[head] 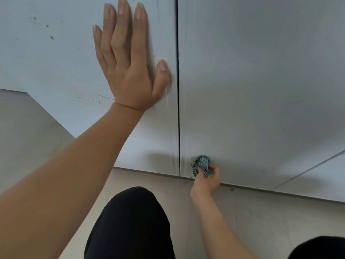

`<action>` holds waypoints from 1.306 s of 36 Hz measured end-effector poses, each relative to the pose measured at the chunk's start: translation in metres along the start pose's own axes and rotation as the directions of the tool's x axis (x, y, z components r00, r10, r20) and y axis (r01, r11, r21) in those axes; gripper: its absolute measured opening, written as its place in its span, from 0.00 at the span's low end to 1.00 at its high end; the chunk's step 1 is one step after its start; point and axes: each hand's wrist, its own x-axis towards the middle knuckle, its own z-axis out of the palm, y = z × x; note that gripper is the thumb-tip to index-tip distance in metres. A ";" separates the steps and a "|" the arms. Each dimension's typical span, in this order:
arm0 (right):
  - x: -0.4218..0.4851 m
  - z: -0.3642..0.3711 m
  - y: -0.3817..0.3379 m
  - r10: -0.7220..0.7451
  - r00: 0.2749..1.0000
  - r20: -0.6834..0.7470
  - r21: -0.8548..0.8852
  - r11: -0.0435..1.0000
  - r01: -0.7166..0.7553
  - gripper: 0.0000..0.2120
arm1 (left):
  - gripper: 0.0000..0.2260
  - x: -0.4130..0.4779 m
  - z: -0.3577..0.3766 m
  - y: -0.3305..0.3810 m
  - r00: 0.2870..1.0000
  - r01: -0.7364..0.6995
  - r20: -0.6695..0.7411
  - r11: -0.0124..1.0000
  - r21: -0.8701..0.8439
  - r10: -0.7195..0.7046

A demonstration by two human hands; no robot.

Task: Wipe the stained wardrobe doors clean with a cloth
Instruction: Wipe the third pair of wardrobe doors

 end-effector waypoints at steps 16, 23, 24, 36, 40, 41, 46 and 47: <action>0.035 -0.028 0.013 0.134 0.988 -0.076 0.135 0.983 -0.123 0.17 | 0.37 -0.095 -0.016 0.021 0.985 0.057 0.163 0.998 -0.010 -0.054; 0.067 -0.097 -0.066 0.083 0.994 -0.075 0.456 0.889 -0.040 0.07 | 0.50 -0.171 -0.006 0.050 0.943 0.112 0.316 0.994 0.010 -0.109; 0.075 -0.101 -0.073 0.069 0.995 -0.071 0.493 0.869 -0.026 0.08 | 0.51 -0.179 -0.005 0.051 0.941 0.109 0.320 0.994 0.006 -0.105; 0.148 -0.132 -0.026 0.208 0.964 -0.167 0.251 0.954 -0.162 0.15 | 0.53 -0.202 0.013 0.039 0.967 0.083 0.246 0.995 -0.050 -0.068; 0.153 -0.131 -0.028 0.100 0.977 -0.190 0.270 0.962 -0.046 0.16 | 0.52 -0.204 0.015 0.040 0.966 0.096 0.245 0.993 -0.064 -0.077; 0.154 -0.132 -0.022 0.120 0.974 -0.190 0.258 0.964 -0.069 0.16 | 0.52 -0.203 0.015 0.040 0.966 0.092 0.249 0.994 -0.067 -0.072; 0.163 -0.148 0.003 0.200 0.965 -0.169 0.149 0.973 -0.176 0.15 | 0.53 -0.203 0.013 0.039 0.960 0.106 0.265 0.992 -0.066 -0.085; 0.168 -0.152 0.003 0.159 0.961 -0.227 0.131 0.983 -0.132 0.16 | 0.53 -0.203 0.012 0.040 0.959 0.108 0.270 0.992 -0.068 -0.086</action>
